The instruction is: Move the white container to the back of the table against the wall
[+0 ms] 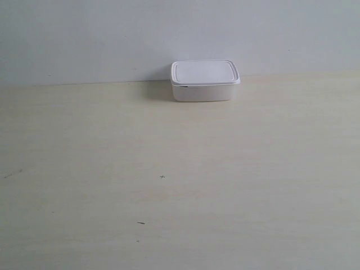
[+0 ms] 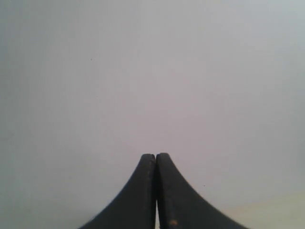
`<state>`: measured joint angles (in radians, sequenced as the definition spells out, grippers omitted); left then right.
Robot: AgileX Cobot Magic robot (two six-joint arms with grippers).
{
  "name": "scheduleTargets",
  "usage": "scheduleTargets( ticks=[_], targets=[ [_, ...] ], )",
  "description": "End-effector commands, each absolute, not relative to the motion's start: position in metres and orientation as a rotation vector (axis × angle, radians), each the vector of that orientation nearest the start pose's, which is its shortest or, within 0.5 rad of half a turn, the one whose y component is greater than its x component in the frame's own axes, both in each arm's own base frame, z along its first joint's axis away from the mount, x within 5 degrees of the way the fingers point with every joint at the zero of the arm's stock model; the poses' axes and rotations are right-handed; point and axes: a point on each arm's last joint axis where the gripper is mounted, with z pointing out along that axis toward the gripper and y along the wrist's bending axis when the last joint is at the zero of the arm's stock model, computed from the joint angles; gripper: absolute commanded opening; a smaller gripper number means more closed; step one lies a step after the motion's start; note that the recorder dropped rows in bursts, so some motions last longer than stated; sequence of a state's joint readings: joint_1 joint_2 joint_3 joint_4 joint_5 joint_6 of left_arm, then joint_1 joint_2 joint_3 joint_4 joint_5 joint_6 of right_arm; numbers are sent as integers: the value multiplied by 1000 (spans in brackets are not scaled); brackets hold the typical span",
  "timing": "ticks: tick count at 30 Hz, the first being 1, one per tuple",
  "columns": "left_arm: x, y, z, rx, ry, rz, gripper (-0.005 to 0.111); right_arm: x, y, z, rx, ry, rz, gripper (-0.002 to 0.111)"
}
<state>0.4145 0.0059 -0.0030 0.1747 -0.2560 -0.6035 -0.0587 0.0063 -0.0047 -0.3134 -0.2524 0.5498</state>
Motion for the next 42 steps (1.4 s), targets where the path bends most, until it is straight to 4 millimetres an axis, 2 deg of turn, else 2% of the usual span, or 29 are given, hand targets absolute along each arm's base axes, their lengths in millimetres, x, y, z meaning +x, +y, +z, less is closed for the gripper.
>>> scheduleTargets(
  ticks=[1,18,24,31,34,42],
  targets=[
    [48,17,236,-471,1127,-44,0,52,4,235,124,1238,202,0],
    [48,17,236,-472,1129,-44,0,52,3,233,134,1261,196,0],
    [51,19,222,-433,1318,110,0,56,-2,218,198,1413,152,0],
    [50,26,206,-477,1488,226,0,56,-9,199,278,1622,76,0],
    [49,28,201,-504,1541,255,0,55,-10,194,301,1672,59,0],
    [48,29,198,-400,1616,383,0,54,-12,188,327,1728,41,0]
  ],
)
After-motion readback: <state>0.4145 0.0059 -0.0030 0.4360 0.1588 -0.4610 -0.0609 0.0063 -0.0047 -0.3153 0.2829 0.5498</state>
